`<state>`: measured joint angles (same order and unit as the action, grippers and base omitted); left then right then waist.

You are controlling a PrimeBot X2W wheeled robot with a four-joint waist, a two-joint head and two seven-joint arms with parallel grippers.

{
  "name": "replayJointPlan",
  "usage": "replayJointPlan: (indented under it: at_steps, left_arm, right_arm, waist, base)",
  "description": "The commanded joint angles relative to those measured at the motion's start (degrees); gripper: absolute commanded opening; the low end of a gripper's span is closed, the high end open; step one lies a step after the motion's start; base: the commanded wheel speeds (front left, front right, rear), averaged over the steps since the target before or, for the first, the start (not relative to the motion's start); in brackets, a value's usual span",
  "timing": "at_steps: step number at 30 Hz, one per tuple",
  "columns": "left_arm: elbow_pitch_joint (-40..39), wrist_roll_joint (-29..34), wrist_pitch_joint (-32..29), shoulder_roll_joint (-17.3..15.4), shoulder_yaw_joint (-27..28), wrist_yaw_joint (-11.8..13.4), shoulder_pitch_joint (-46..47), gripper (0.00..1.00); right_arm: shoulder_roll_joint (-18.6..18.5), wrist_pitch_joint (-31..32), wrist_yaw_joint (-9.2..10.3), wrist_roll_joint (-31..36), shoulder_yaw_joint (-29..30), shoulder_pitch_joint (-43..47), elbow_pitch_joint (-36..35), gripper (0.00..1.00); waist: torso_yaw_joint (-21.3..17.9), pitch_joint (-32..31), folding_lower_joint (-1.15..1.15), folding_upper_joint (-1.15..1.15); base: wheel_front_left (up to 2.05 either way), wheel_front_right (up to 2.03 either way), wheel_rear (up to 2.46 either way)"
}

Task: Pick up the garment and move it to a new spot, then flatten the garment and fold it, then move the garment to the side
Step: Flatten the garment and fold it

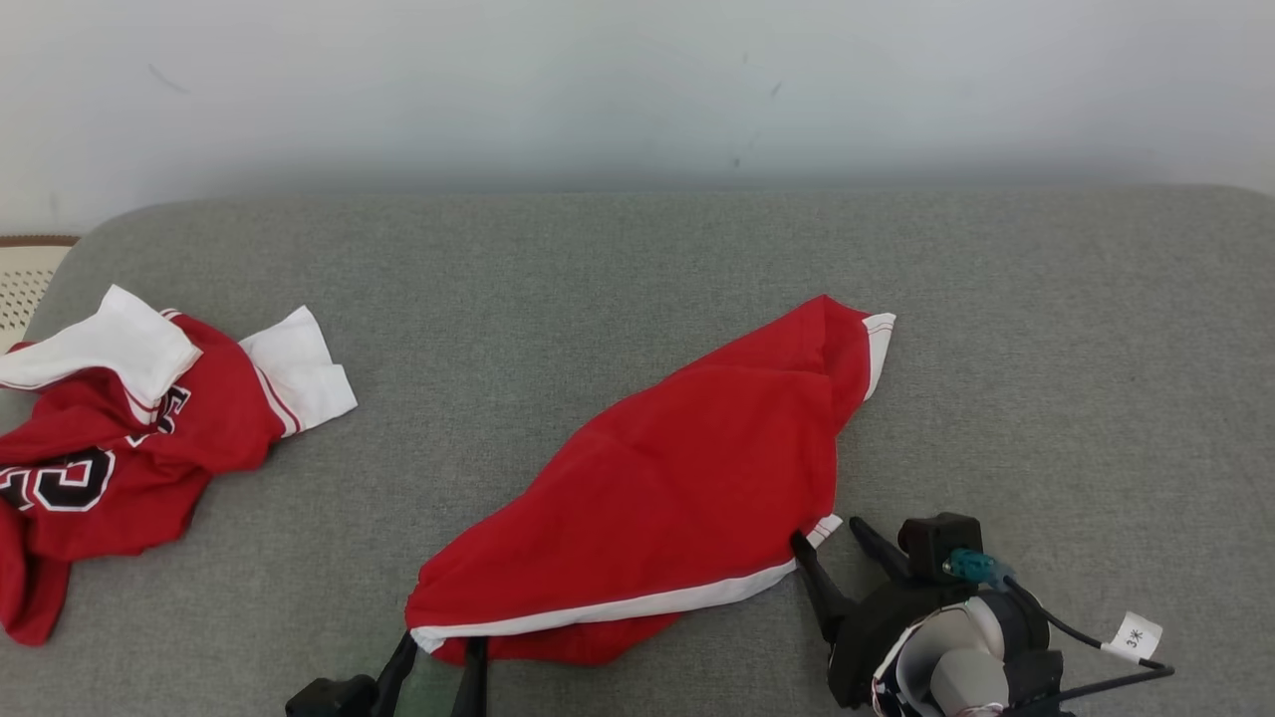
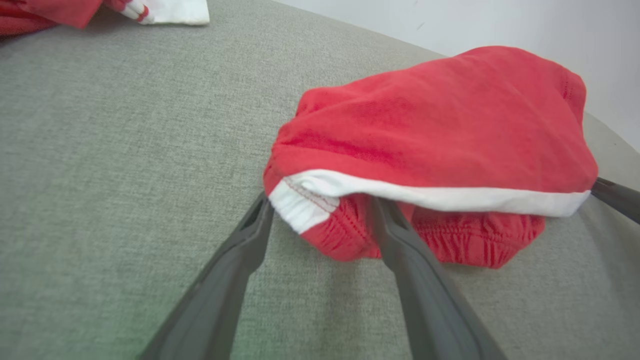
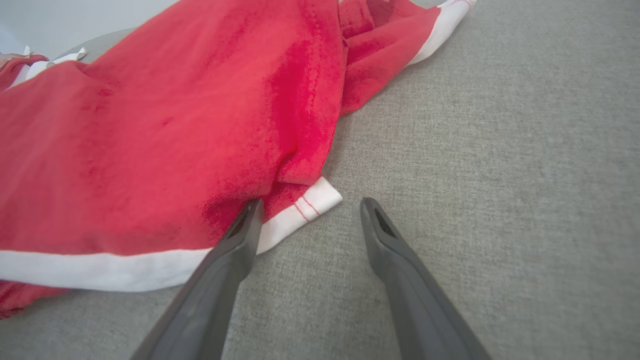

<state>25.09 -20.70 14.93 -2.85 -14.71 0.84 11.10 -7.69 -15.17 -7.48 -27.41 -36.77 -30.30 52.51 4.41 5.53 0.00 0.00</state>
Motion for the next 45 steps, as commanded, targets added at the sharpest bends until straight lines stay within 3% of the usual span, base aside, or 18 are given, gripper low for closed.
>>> replayJointPlan:
  at_steps: [1, 4, 5, 6, 7, 8, 19, 31, 38, 45]
  left_arm:
    - [-0.2, -0.2, 0.2, -0.1, -0.2, 0.1, 0.5, 1.0]
    - [-0.6, -0.3, 0.2, -0.1, -0.6, 0.1, 0.8, 1.0]
    - [-0.5, -0.3, 0.2, -0.1, -0.7, 0.0, 0.9, 0.81]
    - [-0.5, -0.4, 0.2, -0.1, -0.8, -0.1, 1.1, 0.44]
    - [-0.5, -0.2, 0.2, -0.1, -1.0, -0.2, 1.2, 0.25]
    - [-0.6, 0.0, 0.2, -0.1, -1.2, -0.4, 1.4, 0.0]
    - [-4.5, 2.0, 0.2, -0.1, 0.9, -1.0, -1.9, 0.0]
    - [-12.9, 5.8, 0.2, -2.3, 3.5, -3.0, -5.6, 0.0]
    - [-15.9, 7.4, -2.5, -5.0, 1.2, -5.2, 0.5, 0.0]
    - [-14.7, 6.5, -7.4, -9.1, -0.8, -7.7, 16.7, 0.0]
  right_arm:
    - [0.2, -0.1, -0.03, -0.6, -0.4, -0.9, 0.8, 1.0]
    - [0.2, -0.1, -0.03, -1.3, -0.5, -2.1, 2.1, 1.0]
    - [0.3, -0.1, -0.03, -1.5, -0.7, -2.3, 3.0, 0.78]
    - [0.4, 0.0, -0.03, -1.4, -1.0, -2.7, 3.7, 0.38]
    - [0.7, 0.0, -0.03, -1.6, -1.1, -3.0, 4.0, 0.06]
    - [0.9, 0.0, -0.03, -1.7, -1.4, -3.1, 4.2, 0.0]
    - [-1.3, -0.1, -0.03, -5.5, 0.0, 0.5, -4.5, 0.0]
    - [-8.1, -0.1, -0.03, -11.7, 0.0, 6.0, -18.4, 0.0]
    - [-9.6, 1.0, -0.03, -13.1, -0.8, 2.7, -23.0, 0.0]
    - [-10.2, 4.1, -0.03, -13.5, -1.8, -9.4, -24.4, 0.0]
  waist:
    - [0.4, 0.4, 0.0, 0.0]
    - [0.9, 0.9, 0.0, 0.0]
    - [1.0, 1.1, 0.0, 0.0]
    - [1.1, 1.2, 0.0, 0.0]
    - [1.2, 1.3, 0.0, 0.0]
    - [1.2, 1.4, 0.0, 0.0]
    - [0.7, -1.3, 0.0, 0.0]
    - [-1.3, -4.5, 0.0, 0.0]
    - [-2.7, -3.7, 0.0, 0.0]
    - [-4.8, 2.3, 0.0, 0.0]
  base:
    - [0.0, 0.0, 0.0]
    - [0.0, 0.0, 0.0]
    - [0.0, 0.0, 0.0]
    - [0.0, 0.0, 0.0]
    - [0.0, 0.0, 0.0]
    - [0.0, 0.0, 0.0]
    - [0.0, 0.0, 0.0]
    - [0.0, 0.0, 0.0]
    - [0.0, 0.0, 0.0]
    - [0.0, 0.0, 0.0]
